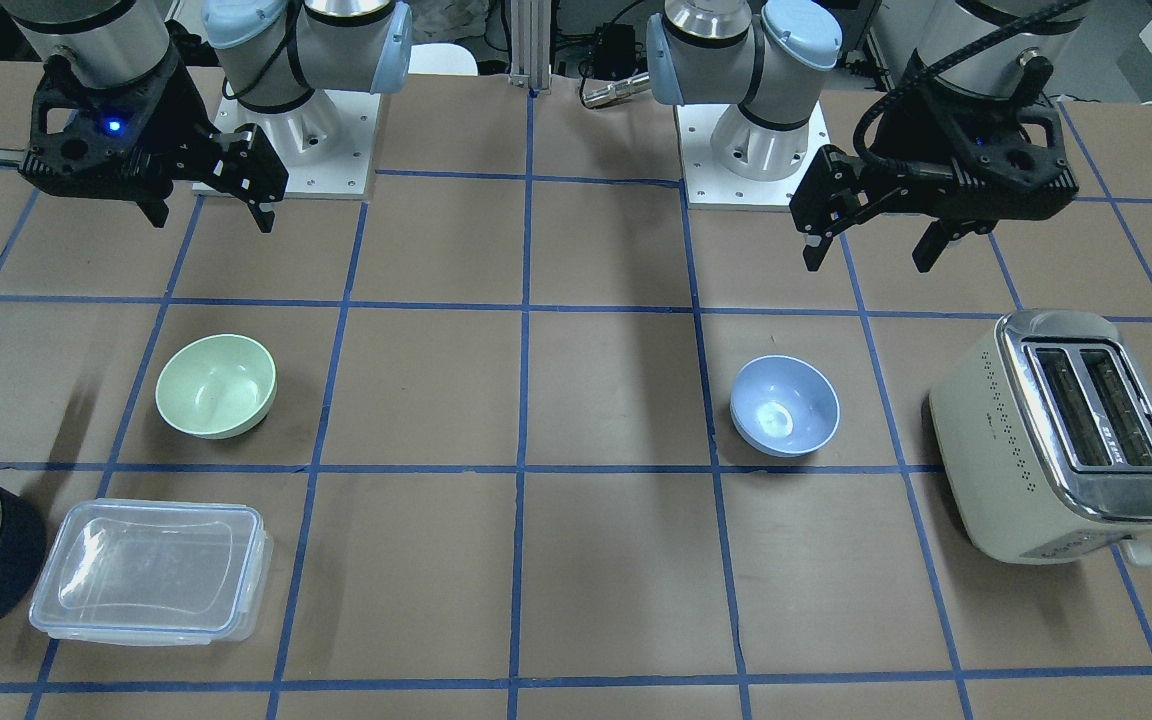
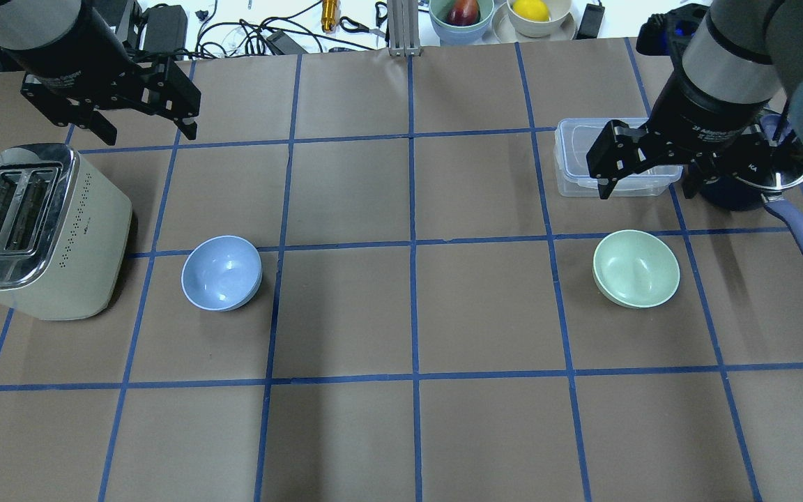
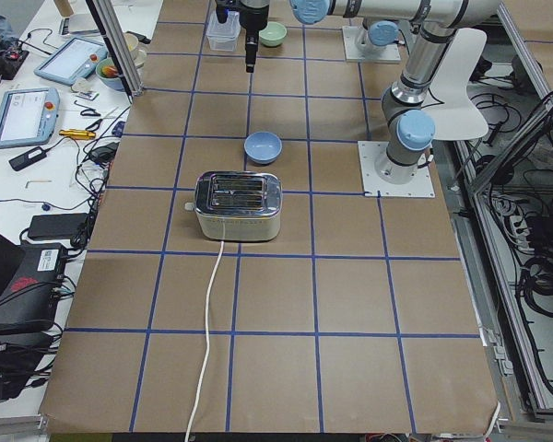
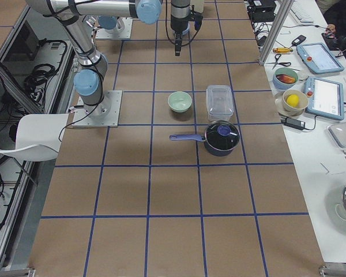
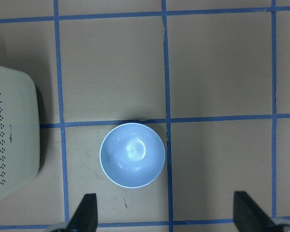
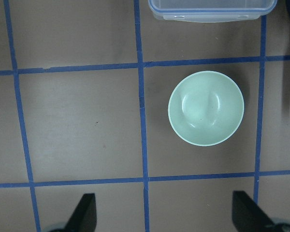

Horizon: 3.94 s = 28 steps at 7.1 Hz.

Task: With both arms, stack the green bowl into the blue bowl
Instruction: 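Lower the left gripper toward the light blue bowl, then grasp the blue bowl rim with left gripper while right gripper nears green bowl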

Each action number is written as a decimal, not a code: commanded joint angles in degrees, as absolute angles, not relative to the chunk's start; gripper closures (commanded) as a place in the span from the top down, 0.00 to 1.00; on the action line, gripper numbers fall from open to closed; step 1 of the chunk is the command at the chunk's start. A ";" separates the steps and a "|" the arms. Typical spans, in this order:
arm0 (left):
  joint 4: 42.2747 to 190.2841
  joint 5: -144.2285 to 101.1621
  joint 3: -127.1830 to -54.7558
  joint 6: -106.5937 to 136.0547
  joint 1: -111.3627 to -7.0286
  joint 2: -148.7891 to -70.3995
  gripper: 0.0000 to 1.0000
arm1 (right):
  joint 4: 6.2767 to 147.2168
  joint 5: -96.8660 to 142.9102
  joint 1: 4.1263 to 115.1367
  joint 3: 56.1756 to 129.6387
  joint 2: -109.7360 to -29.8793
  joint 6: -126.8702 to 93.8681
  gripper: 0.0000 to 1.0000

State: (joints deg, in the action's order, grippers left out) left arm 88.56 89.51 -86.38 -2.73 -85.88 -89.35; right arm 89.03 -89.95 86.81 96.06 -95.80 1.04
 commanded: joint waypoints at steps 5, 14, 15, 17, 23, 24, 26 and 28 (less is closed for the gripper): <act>88.77 89.74 -87.62 -2.37 -85.87 -88.59 1.00 | 89.21 -89.74 87.01 95.80 -95.63 1.14 1.00; 85.88 89.65 -96.47 -2.11 -86.75 -90.88 1.00 | 89.21 -89.74 86.84 95.80 -95.54 1.76 1.00; 84.91 89.82 -99.29 -1.76 -86.92 -90.97 1.00 | 89.21 -89.82 86.75 95.80 -95.45 1.76 1.00; 72.76 89.12 -105.96 -2.19 -86.75 -94.63 1.00 | 89.12 -89.82 86.66 95.98 -95.45 1.84 1.00; 52.49 90.35 -118.65 -2.90 -88.60 -104.66 0.78 | 89.03 -90.00 86.57 95.98 -95.36 1.93 1.00; 51.08 90.79 -118.65 -3.34 -88.59 -106.07 0.44 | 89.38 -90.09 86.05 95.98 -95.27 3.24 1.00; 50.71 90.88 -117.69 -2.82 -88.86 -106.17 0.00 | 89.39 -90.09 79.06 96.15 -95.19 12.80 1.00; 51.76 91.05 -115.06 -2.81 -89.29 -105.03 0.00 | 89.65 -89.91 69.39 96.15 -90.74 19.56 1.00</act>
State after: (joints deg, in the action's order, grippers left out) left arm 51.20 90.93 -116.40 -2.85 -88.97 -105.56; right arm 89.52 -89.96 75.21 96.12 -93.66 15.04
